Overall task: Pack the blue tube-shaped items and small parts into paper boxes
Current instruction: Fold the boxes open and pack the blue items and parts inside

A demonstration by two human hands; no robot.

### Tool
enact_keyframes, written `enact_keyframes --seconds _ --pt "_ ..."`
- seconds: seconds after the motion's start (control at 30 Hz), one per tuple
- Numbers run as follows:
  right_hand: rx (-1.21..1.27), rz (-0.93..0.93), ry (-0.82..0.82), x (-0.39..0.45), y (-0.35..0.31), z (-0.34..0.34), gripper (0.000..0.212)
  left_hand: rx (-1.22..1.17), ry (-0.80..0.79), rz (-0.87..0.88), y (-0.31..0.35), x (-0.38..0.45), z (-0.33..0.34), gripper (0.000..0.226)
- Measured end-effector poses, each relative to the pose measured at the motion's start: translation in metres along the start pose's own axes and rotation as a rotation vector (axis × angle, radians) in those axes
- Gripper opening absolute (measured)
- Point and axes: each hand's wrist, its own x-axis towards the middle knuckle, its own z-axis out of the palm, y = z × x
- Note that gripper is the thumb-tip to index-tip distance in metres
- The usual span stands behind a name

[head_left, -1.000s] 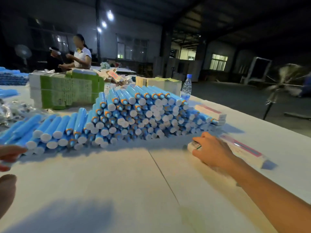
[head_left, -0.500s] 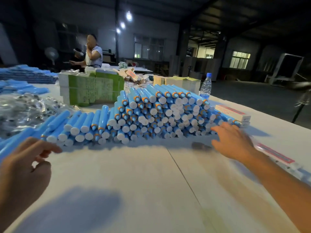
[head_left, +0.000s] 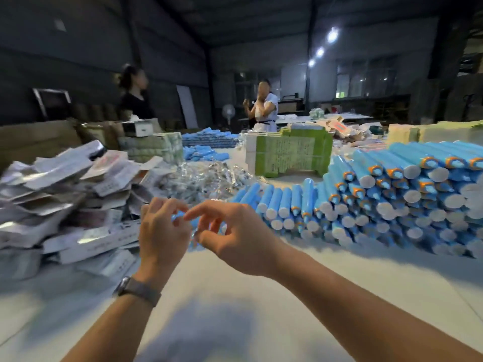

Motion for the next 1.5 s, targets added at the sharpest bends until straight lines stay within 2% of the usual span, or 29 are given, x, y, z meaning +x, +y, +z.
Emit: enact_keyframes --seconds 0.07,0.17,0.23,0.33,0.4,0.43,0.47,0.53,0.6,0.67,0.77,0.87,0.93,1.0,1.07,1.13,1.17,1.2,1.23,1.27,1.33,1.37,1.43,1.5 --pt "0.012 0.009 -0.034 -0.002 0.008 0.006 0.025 0.206 -0.063 -0.095 -0.018 0.014 -0.009 0.023" --pt "0.039 0.014 -0.036 -0.002 0.016 0.006 0.024 0.618 -0.414 -0.265 -0.040 0.030 -0.020 0.051" --pt "0.032 0.007 -0.042 -0.003 0.017 0.005 0.024 0.763 -0.606 -0.324 -0.052 0.028 -0.019 0.062" --pt "-0.005 0.010 -0.048 -0.004 0.018 0.004 0.023 0.839 -0.593 -0.269 -0.055 0.026 -0.017 0.051" --pt "-0.032 0.029 -0.025 -0.004 0.023 0.002 0.022 0.816 -0.540 -0.234 -0.047 0.028 -0.020 0.041" --pt "-0.044 0.038 -0.010 -0.004 0.026 -0.001 0.022 0.783 -0.511 -0.217 -0.042 0.030 -0.022 0.044" --pt "-0.056 0.045 0.009 -0.004 0.029 -0.003 0.022 0.735 -0.465 -0.180 -0.035 0.032 -0.023 0.049" --pt "-0.076 0.062 0.072 -0.002 0.034 -0.009 0.022 0.523 -0.273 -0.044 -0.012 0.036 -0.026 0.052" --pt "-0.077 0.093 0.181 0.001 0.040 -0.019 0.021 0.131 -0.058 0.045 0.021 0.040 -0.028 0.045" --pt "-0.017 0.140 0.289 0.005 0.045 -0.030 0.020 -0.289 0.031 0.041 0.055 0.040 -0.027 0.032" --pt "0.040 0.239 0.378 0.006 0.050 -0.043 0.029 -0.823 -0.023 -0.141 0.082 0.026 -0.024 0.029" --pt "-0.016 0.395 0.279 0.006 0.053 -0.058 0.045 -1.258 -0.104 -0.502 0.076 0.015 -0.020 0.028" --pt "0.159 0.501 0.105 0.005 0.053 -0.070 0.044 -1.409 -0.087 -0.678 0.068 0.010 -0.014 0.035" --pt "0.384 0.535 -0.039 0.002 0.054 -0.073 0.043 -1.465 -0.048 -0.817 0.064 0.006 -0.006 0.045" --pt "0.410 0.496 -0.053 0.000 0.056 -0.071 0.044 -1.421 -0.081 -0.936 0.062 -0.001 0.004 0.048" --pt "0.395 0.492 0.004 0.002 0.056 -0.070 0.034 -1.233 -0.194 -0.977 0.059 -0.010 0.011 0.041" --pt "0.414 0.512 0.039 0.003 0.055 -0.071 0.028 -1.003 -0.253 -0.908 0.056 -0.014 0.013 0.035" --pt "0.434 0.532 0.078 0.004 0.055 -0.074 0.024 -0.726 -0.294 -0.766 0.051 -0.018 0.015 0.030" --pt "0.441 0.535 0.120 0.005 0.057 -0.077 0.021 -0.517 -0.324 -0.576 0.047 -0.021 0.015 0.030" --pt "0.431 0.526 0.153 0.005 0.057 -0.079 0.021 -0.420 -0.355 -0.377 0.046 -0.024 0.015 0.036" --pt "0.392 0.456 0.187 0.005 0.057 -0.081 0.024 -0.421 -0.498 -0.080 0.051 -0.029 0.014 0.046" --pt "0.372 0.410 0.192 0.006 0.057 -0.081 0.028 -0.459 -0.578 0.004 0.055 -0.031 0.013 0.048" --pt "0.357 0.332 0.181 0.007 0.054 -0.083 0.033 -0.560 -0.699 0.073 0.057 -0.034 0.012 0.056" --pt "0.437 0.272 0.143 0.009 0.052 -0.088 0.029 -0.569 -0.722 0.147 0.055 -0.033 0.011 0.062"
